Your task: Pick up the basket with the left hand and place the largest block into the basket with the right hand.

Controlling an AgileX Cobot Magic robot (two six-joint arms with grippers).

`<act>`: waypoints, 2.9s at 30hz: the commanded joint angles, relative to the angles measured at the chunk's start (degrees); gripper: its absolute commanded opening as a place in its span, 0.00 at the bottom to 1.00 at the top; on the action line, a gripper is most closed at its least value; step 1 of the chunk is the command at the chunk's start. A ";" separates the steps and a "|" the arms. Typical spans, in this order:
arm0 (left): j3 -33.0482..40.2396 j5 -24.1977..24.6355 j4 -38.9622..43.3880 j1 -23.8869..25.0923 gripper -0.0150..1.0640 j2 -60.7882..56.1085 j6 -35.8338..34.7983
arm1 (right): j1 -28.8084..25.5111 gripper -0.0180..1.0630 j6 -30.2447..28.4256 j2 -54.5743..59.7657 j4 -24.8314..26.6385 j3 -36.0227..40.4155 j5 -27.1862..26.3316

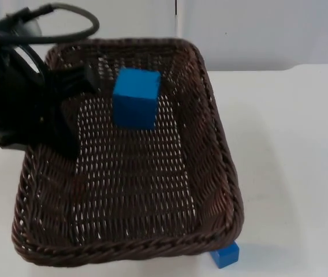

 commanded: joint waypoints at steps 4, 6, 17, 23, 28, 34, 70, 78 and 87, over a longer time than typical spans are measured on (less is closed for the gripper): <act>-1.22 -2.70 -7.17 -0.13 0.01 4.57 5.85 | -0.32 0.63 1.56 -0.64 0.37 -0.02 -0.61; -3.41 -2.70 -8.02 -0.13 0.01 8.02 7.34 | -0.32 0.63 1.56 -0.64 0.37 -0.02 -0.61; -16.77 -3.00 -11.46 -0.13 0.01 21.72 10.19 | -0.32 0.63 1.43 -0.64 -0.07 -0.02 -0.61; -22.37 -5.46 -12.78 -0.13 0.01 29.08 10.30 | -0.32 0.63 1.32 -0.64 -0.21 -0.02 -1.06; -24.75 -9.13 -12.90 -0.13 0.01 32.66 10.42 | -0.32 0.63 1.21 -0.64 -0.21 -0.02 -1.15; -25.91 -10.07 -13.99 -0.13 0.01 34.69 10.42 | -0.32 0.63 1.21 -0.64 -0.21 -0.02 -1.15; -27.29 -6.53 -7.69 -0.13 0.28 29.89 9.49 | -0.32 0.63 1.22 -0.64 -0.21 -0.02 -1.40; -27.05 -4.25 -4.23 -0.13 0.28 27.28 6.28 | -0.32 0.63 1.22 -0.64 -0.21 -0.02 -1.45; -27.05 0.63 -3.42 -0.25 0.28 27.17 5.15 | -0.32 0.63 1.22 -0.64 -0.21 -0.02 -2.32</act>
